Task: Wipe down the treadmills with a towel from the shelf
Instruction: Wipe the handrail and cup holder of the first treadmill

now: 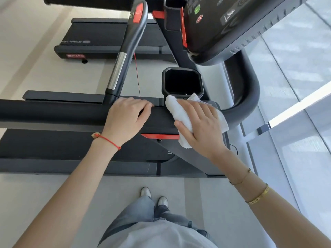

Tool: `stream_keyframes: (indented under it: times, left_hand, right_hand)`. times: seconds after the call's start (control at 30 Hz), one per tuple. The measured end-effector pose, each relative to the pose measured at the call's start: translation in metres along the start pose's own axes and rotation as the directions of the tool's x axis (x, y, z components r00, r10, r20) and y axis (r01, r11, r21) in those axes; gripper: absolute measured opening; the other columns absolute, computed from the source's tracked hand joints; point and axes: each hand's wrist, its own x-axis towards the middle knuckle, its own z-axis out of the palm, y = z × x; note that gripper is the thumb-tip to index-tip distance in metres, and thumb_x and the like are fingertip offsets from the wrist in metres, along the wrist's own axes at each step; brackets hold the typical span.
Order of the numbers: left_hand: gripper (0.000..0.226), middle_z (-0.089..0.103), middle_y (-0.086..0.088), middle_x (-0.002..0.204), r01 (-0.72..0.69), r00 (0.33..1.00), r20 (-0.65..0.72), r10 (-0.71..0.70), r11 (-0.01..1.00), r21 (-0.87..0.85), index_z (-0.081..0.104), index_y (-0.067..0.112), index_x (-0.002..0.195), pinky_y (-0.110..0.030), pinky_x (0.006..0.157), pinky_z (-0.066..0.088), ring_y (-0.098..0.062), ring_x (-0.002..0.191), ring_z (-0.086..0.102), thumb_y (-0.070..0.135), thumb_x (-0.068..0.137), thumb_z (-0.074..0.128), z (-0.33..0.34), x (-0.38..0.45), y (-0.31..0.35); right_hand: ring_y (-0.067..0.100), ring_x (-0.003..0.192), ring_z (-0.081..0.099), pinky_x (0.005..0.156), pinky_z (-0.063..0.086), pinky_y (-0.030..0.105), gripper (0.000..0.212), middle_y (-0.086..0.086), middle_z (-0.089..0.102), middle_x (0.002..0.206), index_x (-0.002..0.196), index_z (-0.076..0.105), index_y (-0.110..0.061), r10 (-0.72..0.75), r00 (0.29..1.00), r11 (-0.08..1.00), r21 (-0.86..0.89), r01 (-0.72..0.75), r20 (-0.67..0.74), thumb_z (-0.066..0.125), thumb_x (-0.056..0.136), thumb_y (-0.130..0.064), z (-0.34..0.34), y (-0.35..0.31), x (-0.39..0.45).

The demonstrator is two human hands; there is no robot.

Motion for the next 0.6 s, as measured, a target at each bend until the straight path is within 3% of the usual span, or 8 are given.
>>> stream_keyframes:
  times: [0.13, 0.4, 0.6]
  left_hand:
    - [0.027, 0.074, -0.004, 0.097, -0.025, 0.998, -0.056, 0.021, 0.998, -0.06, 0.072, 0.009, 0.107, -0.04, 0.091, 0.047, -0.023, 0.093, 0.067, 0.021, 0.102, 0.048, -0.002, -0.005, -0.006]
    - [0.02, 0.071, -0.001, 0.107, -0.022, 0.988, -0.155, 0.016, 0.999, -0.041, 0.071, 0.011, 0.109, -0.038, 0.099, 0.04, -0.023, 0.111, 0.06, 0.02, 0.098, 0.056, -0.012, -0.027, -0.044]
    - [0.021, 0.071, -0.001, 0.106, -0.013, 0.984, -0.176, 0.005, 0.999, -0.045, 0.071, 0.011, 0.106, -0.039, 0.096, 0.042, -0.024, 0.106, 0.062, 0.023, 0.097, 0.057, -0.029, -0.04, -0.089]
  right_hand:
    - [0.024, 0.112, 0.052, 0.101, 0.034, 0.039, 0.053, -0.003, 0.056, 0.128, 0.137, 0.049, -0.017, -0.051, 0.999, 0.999, -0.001, 0.051, 0.002, 0.031, 0.1, -0.049, 0.004, -0.013, 0.005]
    - [0.024, 0.11, 0.052, 0.102, 0.033, 0.039, 0.049, -0.002, 0.057, 0.123, 0.135, 0.05, -0.017, -0.049, 0.998, 0.998, -0.037, 0.048, -0.026, 0.033, 0.101, -0.047, 0.015, -0.03, 0.013]
    - [0.021, 0.101, 0.055, 0.094, 0.038, 0.036, 0.047, -0.005, 0.061, 0.112, 0.131, 0.054, -0.017, -0.061, 0.997, 0.997, -0.048, 0.062, 0.037, 0.031, 0.101, -0.046, 0.045, -0.099, 0.053]
